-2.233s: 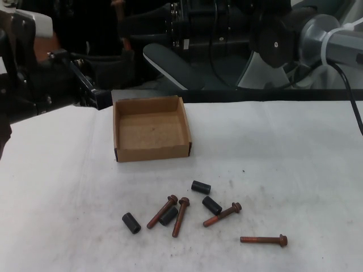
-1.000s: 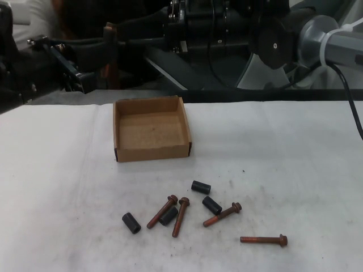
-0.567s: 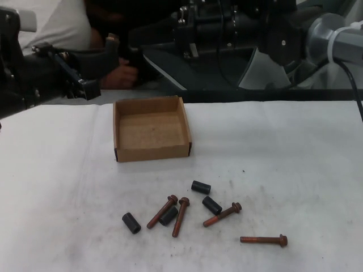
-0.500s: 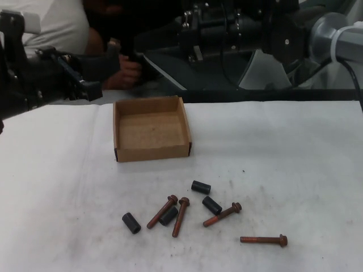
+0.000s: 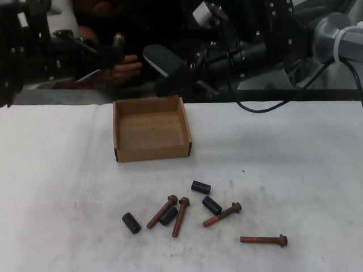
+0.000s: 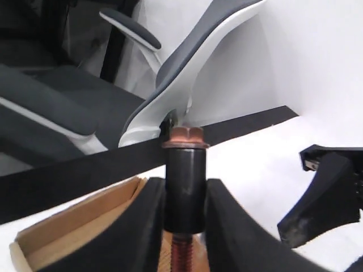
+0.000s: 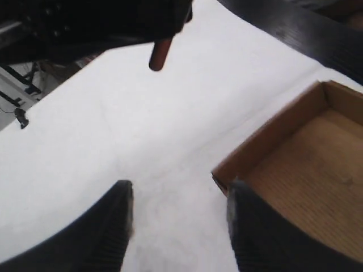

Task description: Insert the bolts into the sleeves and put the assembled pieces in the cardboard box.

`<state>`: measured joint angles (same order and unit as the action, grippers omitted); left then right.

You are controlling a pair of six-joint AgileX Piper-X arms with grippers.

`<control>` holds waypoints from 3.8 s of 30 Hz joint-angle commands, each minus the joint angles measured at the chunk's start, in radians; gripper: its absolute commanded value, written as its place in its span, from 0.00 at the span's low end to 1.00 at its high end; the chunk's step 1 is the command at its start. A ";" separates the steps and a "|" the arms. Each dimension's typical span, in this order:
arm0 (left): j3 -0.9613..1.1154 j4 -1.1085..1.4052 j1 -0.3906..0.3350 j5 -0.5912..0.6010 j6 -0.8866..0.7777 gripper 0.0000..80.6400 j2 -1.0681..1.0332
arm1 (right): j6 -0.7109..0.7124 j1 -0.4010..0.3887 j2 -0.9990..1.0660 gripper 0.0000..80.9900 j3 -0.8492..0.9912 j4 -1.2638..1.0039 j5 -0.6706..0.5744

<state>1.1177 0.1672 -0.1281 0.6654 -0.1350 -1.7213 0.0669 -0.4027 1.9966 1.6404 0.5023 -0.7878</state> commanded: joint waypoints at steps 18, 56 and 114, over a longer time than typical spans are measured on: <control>0.149 -0.119 -0.086 -0.080 -0.049 0.01 -0.215 | 0.030 0.000 -0.005 0.59 0.003 0.161 0.163; 0.217 -0.128 -0.081 0.114 -0.144 0.51 -0.330 | 0.030 0.000 -0.005 0.59 0.003 0.167 0.177; 0.217 -1.003 -0.143 -0.117 0.346 0.51 -0.114 | 0.649 0.022 0.044 0.56 -0.154 0.418 0.325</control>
<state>1.3244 -0.8378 -0.2682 0.5412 0.2065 -1.8560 0.6835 -0.3867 2.0137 1.4876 0.8915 -0.4342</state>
